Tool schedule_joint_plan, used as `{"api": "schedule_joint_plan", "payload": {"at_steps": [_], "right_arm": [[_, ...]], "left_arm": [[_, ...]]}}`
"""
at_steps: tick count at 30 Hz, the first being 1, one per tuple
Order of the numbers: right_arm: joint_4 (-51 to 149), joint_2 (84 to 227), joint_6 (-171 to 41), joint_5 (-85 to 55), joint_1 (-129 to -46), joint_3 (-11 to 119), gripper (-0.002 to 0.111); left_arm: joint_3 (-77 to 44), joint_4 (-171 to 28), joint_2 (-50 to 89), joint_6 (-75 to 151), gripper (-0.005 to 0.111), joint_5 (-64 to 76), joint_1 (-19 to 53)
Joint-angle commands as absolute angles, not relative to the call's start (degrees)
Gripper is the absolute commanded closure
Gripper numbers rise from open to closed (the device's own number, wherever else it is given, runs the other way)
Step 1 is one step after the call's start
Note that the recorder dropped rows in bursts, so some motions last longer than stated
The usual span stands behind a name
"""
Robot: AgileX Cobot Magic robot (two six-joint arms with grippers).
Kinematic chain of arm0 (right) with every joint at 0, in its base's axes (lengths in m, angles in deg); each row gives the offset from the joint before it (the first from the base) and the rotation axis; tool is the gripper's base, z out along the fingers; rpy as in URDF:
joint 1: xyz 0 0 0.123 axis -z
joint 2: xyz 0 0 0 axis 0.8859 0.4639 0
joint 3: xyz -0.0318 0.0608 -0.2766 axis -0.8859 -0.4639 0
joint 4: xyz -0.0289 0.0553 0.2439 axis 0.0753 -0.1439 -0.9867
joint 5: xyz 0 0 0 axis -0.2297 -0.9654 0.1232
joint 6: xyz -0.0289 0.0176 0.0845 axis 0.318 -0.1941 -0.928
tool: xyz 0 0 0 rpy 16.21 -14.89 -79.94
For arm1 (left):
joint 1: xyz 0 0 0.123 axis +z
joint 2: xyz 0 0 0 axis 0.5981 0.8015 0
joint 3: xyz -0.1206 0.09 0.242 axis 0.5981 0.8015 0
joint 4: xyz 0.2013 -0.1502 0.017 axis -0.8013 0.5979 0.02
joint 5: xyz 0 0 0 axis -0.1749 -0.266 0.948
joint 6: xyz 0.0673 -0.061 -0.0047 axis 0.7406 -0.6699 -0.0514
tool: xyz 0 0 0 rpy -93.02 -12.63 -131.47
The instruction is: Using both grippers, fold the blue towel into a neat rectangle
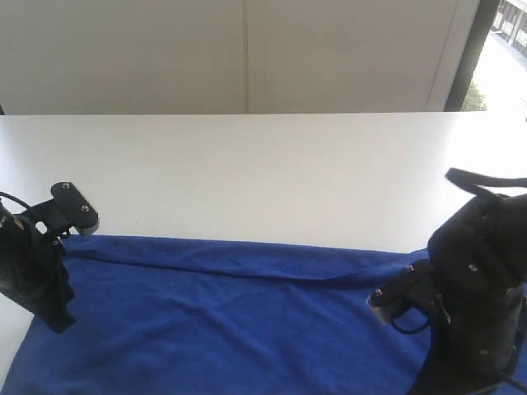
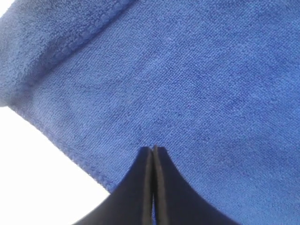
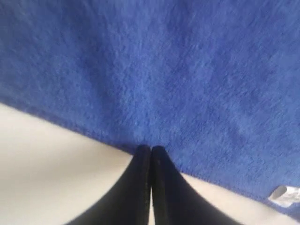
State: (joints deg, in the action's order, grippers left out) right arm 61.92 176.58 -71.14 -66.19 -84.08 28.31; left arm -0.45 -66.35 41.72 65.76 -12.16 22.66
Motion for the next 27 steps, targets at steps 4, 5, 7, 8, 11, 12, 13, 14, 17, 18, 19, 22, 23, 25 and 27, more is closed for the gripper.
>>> {"api": "schedule_joint_plan", "payload": {"at_steps": [4, 5, 7, 8, 11, 12, 13, 14, 17, 18, 19, 22, 23, 25, 27], "right_arm": [[65.11, 165.93, -73.49, -56.53, -84.08, 31.93, 0.108], [66.03, 164.98, -73.49, -54.71, -84.08, 32.58, 0.108], [67.46, 164.27, -73.49, -51.66, -83.96, 34.07, 0.108], [67.82, 164.41, -73.94, -51.12, -83.78, 35.18, 0.108], [70.02, 166.41, -74.89, -52.55, -81.63, 39.46, 0.108], [71.25, 167.47, -74.99, -53.25, -80.07, 41.22, 0.108], [72.29, 168.64, -74.99, -53.51, -78.11, 43.08, 0.108], [72.44, 169.68, -74.99, -53.52, -76.34, 44.63, 0.108], [72.29, 174.02, -74.46, -53.59, -69.87, 50.46, 0.108], [72.29, 175.29, -74.32, -53.59, -67.86, 51.81, 0.108], [71.95, 177.18, -73.52, -53.34, -65.88, 53.59, 0.108], [71.41, 181.77, -71.44, -53.36, -63.29, 56.35, 0.108], [71.41, 183.09, -70.73, -53.48, -62.84, 56.8, 0.108], [71.68, 186.47, -68.86, -54.07, -62.53, 57.65, 0.108], [71.96, 189.14, -68.29, -54.22, -62.3, 58.32, 0.108]], "left_arm": [[-0.6, -64.82, 41.58, 65.78, 0.107, -13.3, 22.2], [-0.6, -64.82, 41.58, 65.78, 0.107, -13.3, 22.05], [-0.6, -64.96, 41.58, 65.78, 0.107, -13.18, 21.69], [-0.6, -65.07, 41.58, 65.78, 0.107, -12.72, 21.65], [-0.6, -65.07, 40.94, 65.67, 0.107, -12.05, 21.65], [-0.6, -65.07, 40.4, 65.67, 0.107, -11.89, 21.65], [-0.6, -65.07, 39.73, 65.67, 0.107, -11.9, 21.65], [-0.6, -64.96, 39.09, 65.49, 0.107, -11.9, 21.65], [-0.6, -60.94, 36.56, 65.26, 0.107, -12.14, 21.65], [-0.6, -58.25, 35.92, 65.38, 0.107, -12.66, 21.65], [-0.6, -55.75, 35.6, 65.7, 0.107, -13.45, 21.3], [-0.6, -54.31, 35.95, 65.91, 0.107, -16.57, 19.65], [-0.6, -54.31, 36.39, 65.91, 0.107, -17.46, 18.95], [-0.6, -53.63, 37.9, 65.91, 0.107, -19.54, 16.87], [-0.6, -52.37, 39.82, 66.16, 0.107, -21.3, 14.55]]}}
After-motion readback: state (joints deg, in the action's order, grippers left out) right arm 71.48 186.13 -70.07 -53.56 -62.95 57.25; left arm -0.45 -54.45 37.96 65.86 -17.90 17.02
